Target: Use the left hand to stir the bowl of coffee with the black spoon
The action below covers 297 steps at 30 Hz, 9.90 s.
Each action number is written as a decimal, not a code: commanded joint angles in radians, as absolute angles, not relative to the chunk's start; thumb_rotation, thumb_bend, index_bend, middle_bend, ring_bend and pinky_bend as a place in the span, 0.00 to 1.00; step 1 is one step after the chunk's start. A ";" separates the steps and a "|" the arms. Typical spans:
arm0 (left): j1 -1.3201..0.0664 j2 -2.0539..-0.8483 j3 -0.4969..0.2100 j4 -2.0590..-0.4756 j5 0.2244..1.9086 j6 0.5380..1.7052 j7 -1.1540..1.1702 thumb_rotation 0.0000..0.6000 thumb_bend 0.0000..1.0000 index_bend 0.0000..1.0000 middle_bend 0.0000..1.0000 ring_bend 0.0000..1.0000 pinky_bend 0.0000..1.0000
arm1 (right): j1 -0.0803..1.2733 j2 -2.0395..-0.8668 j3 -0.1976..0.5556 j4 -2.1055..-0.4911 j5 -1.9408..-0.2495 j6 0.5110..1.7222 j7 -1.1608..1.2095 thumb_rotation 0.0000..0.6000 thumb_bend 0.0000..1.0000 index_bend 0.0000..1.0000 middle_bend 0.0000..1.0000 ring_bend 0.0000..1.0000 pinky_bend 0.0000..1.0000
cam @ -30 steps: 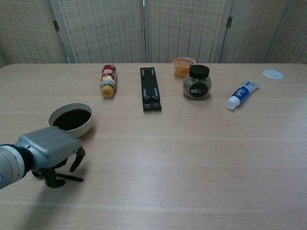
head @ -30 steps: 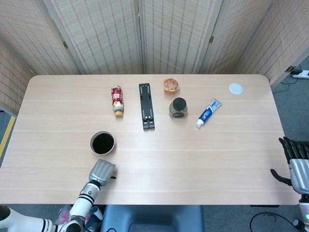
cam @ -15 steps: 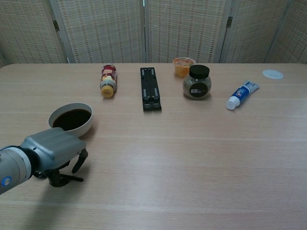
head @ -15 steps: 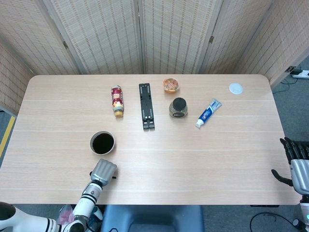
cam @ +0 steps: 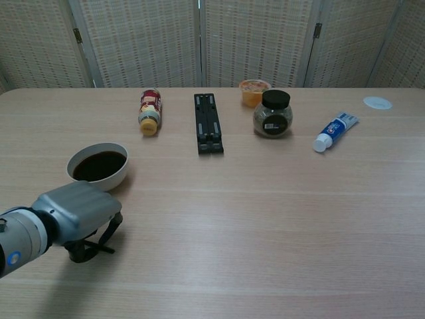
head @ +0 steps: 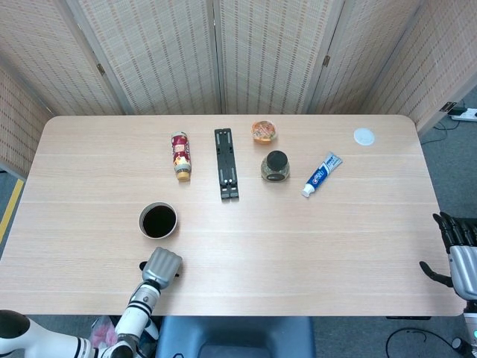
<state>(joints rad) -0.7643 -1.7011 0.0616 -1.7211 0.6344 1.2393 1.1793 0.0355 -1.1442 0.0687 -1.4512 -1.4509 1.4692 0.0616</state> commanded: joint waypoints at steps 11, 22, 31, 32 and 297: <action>-0.760 -1.699 0.074 -1.721 0.653 1.245 1.166 1.00 0.44 0.58 1.00 1.00 1.00 | 0.032 -1.146 0.068 -1.447 -1.453 1.474 0.068 1.00 0.13 0.00 0.08 0.08 0.09; -0.742 -1.667 0.073 -1.739 0.694 1.243 1.106 1.00 0.49 0.61 1.00 1.00 1.00 | 0.031 -1.146 0.069 -1.449 -1.459 1.480 0.070 1.00 0.13 0.00 0.08 0.08 0.09; -0.711 -1.565 0.035 -1.814 0.737 1.219 0.948 1.00 0.51 0.63 1.00 1.00 1.00 | 0.036 -1.146 0.070 -1.450 -1.464 1.478 0.068 1.00 0.13 0.00 0.08 0.08 0.09; -0.706 -1.552 0.032 -1.824 0.745 1.219 0.930 1.00 0.51 0.63 1.00 1.00 1.00 | 0.037 -1.146 0.071 -1.450 -1.465 1.477 0.068 1.00 0.13 0.00 0.08 0.08 0.09; -0.474 -1.345 -0.189 -1.653 1.079 1.269 0.095 1.00 0.20 0.36 0.72 0.61 0.75 | 0.036 -1.087 0.070 -1.501 -1.502 1.498 0.124 1.00 0.17 0.00 0.08 0.08 0.09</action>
